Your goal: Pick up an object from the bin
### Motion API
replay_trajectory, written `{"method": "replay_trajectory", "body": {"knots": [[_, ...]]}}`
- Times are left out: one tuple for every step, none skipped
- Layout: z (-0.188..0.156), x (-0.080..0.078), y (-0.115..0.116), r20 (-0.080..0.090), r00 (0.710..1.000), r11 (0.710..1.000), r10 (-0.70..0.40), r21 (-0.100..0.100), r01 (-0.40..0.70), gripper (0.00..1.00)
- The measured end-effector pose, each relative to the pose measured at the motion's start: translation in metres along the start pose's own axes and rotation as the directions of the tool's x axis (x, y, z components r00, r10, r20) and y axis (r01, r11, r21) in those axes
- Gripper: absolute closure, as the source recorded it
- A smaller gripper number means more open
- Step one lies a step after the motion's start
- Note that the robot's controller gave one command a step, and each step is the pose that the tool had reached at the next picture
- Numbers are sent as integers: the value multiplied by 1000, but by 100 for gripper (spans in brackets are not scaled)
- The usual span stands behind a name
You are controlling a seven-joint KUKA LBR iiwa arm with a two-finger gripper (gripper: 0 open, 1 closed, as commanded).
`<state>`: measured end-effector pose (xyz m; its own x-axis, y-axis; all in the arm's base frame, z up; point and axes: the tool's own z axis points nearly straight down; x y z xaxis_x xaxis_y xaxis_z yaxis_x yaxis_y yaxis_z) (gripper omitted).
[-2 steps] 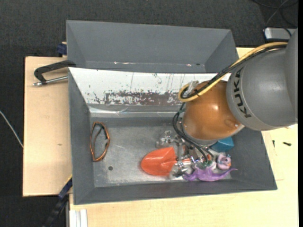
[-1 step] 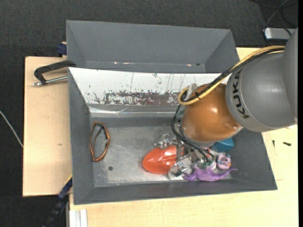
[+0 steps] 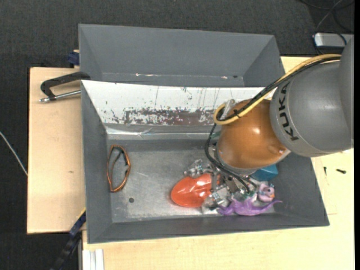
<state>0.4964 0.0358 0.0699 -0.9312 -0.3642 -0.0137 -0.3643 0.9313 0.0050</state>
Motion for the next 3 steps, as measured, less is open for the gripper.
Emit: {"method": "replay_trajectory", "body": {"knots": [[-3,1,-1,-6,1000,1000,-6,2,6,100],[-7,1,-1,-7,1000,1000,1,5,-1,100],[-17,2,0,-15,1000,1000,0,2,0,100]]}}
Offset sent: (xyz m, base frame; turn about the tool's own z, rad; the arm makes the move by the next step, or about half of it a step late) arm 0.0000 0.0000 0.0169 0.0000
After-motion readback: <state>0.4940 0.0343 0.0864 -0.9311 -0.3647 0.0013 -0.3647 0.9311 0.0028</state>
